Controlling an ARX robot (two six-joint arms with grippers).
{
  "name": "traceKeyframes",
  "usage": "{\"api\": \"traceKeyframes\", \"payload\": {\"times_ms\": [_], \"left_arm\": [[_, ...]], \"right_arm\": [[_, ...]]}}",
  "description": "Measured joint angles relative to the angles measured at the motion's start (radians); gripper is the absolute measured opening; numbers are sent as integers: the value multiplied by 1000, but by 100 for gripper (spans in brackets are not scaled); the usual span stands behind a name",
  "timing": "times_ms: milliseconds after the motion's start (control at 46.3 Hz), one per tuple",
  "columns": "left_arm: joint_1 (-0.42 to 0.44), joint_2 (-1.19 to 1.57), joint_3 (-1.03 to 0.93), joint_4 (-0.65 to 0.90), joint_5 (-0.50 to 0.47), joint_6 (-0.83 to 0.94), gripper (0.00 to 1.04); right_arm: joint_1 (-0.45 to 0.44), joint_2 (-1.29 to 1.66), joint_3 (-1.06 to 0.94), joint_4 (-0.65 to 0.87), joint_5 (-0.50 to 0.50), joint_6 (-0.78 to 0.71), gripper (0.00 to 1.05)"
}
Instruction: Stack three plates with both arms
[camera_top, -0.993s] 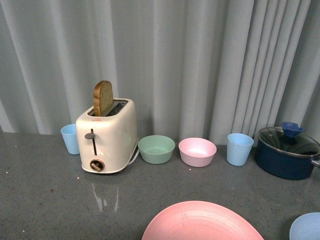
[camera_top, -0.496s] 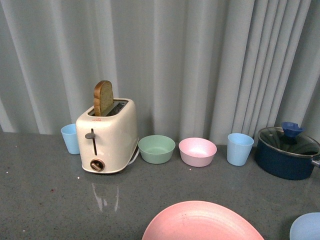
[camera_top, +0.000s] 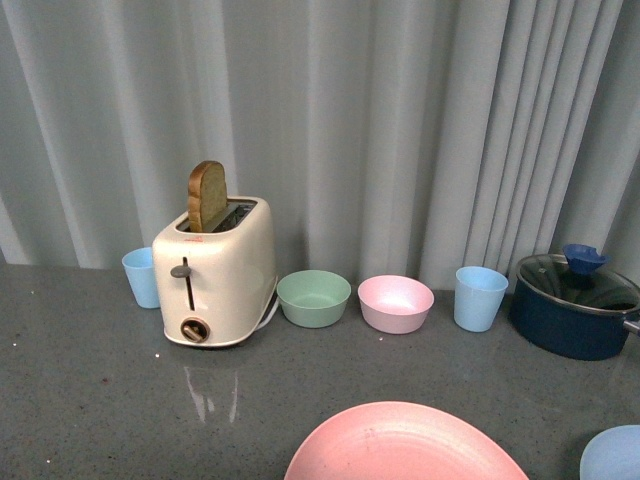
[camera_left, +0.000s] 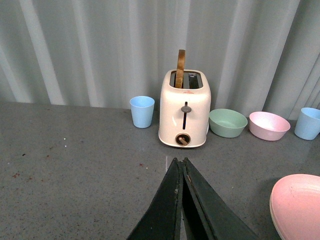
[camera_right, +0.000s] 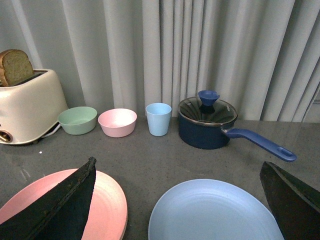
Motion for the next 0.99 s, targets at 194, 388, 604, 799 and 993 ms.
{"api": "traceKeyframes", "payload": {"times_ms": [194, 388, 604, 799, 993], "left_arm": [[0, -144, 0, -147, 1, 0, 4], [0, -144, 0, -150, 0, -1, 8], [0, -144, 0, -150, 0, -1, 44], [0, -144, 0, -150, 0, -1, 80], [0, -144, 0, -150, 0, -1, 97]], "right_arm": [[0, 0, 0, 0, -1, 0, 97], [0, 0, 0, 0, 0, 0, 97], [0, 0, 0, 0, 0, 0, 97], [0, 0, 0, 0, 0, 0, 97], [5, 4, 1, -3, 23, 7, 97]]}}
